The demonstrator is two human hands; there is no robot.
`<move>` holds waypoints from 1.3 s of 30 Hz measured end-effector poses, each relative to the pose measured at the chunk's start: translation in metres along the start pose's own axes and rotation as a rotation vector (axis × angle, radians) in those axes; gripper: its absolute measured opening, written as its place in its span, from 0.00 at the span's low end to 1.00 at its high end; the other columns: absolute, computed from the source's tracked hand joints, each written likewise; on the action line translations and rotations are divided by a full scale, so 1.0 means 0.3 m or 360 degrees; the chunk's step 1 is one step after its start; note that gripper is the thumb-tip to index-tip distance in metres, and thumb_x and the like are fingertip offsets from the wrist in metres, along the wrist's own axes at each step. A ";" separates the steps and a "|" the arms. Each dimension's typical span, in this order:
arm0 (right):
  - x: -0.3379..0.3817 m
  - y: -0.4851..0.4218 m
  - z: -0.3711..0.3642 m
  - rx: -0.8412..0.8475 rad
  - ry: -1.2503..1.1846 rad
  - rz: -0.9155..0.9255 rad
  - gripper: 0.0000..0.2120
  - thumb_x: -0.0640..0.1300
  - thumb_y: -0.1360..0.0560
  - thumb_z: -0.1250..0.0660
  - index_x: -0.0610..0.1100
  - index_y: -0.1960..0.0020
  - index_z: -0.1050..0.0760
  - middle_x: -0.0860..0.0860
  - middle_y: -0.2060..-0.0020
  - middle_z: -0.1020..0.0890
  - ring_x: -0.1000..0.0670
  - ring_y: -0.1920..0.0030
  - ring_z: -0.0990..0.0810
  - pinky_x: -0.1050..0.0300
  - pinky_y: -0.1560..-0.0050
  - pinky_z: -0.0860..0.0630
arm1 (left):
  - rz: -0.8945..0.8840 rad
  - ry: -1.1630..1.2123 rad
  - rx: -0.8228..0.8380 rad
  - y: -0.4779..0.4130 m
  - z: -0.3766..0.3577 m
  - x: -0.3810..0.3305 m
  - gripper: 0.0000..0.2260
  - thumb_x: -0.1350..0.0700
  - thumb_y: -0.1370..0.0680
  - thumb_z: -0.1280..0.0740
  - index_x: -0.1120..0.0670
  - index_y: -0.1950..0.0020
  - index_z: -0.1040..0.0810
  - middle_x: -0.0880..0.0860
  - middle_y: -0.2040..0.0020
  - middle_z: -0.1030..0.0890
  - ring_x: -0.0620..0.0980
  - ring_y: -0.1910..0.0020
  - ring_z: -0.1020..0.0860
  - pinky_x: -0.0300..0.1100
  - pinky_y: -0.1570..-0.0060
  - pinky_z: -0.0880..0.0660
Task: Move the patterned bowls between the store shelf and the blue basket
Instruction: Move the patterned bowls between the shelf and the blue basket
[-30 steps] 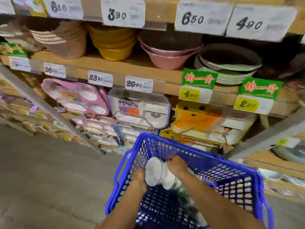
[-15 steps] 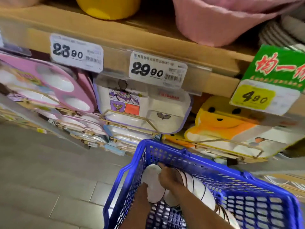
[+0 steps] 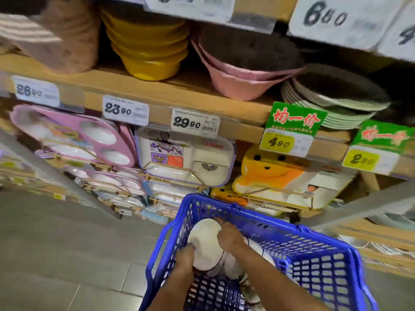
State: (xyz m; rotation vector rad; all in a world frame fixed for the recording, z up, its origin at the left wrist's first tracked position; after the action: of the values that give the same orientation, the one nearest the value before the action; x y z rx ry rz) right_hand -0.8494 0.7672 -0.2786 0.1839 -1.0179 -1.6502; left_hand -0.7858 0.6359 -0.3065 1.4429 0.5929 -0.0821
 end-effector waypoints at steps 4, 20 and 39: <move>0.012 0.135 0.115 0.0008 -0.0306 0.0083 0.25 0.34 0.21 0.47 0.47 0.26 0.35 0.43 0.33 0.27 0.44 0.39 0.24 0.62 0.52 0.24 | -0.0163 0.0097 0.0056 0.152 0.006 -0.065 0.16 0.58 0.20 0.38 0.62 0.33 0.26 0.64 0.37 0.23 0.63 0.39 0.25 0.56 0.38 0.28; -0.124 0.806 0.592 -0.0260 -0.1344 0.0366 0.16 0.35 0.29 0.42 0.49 0.53 0.19 0.49 0.64 0.19 0.48 0.65 0.22 0.60 0.75 0.26 | -0.0708 0.0421 0.0875 0.847 -0.220 -0.221 0.23 0.58 0.32 0.42 0.60 0.38 0.23 0.64 0.45 0.18 0.66 0.46 0.22 0.53 0.50 0.24; -0.579 1.560 0.762 -0.1307 -0.2649 0.0779 0.17 0.42 0.25 0.41 0.46 0.37 0.24 0.44 0.43 0.19 0.45 0.47 0.19 0.54 0.57 0.22 | -0.0733 -0.0068 0.1559 1.606 -0.723 -0.013 0.23 0.61 0.29 0.45 0.61 0.36 0.25 0.65 0.42 0.20 0.66 0.42 0.23 0.58 0.41 0.28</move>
State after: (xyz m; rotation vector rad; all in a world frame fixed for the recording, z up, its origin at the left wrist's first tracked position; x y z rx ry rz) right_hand -0.5867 1.0368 0.1210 -2.0808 -1.1750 -1.3819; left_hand -0.6681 0.9123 0.1281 2.1976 0.9006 -0.8619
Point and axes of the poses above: each hand's wrist, its own y-axis away from the middle knuckle, its own z-axis out of the back of the hand, x = y × z, the point moved 2 cm from there along -y, towards the middle knuckle
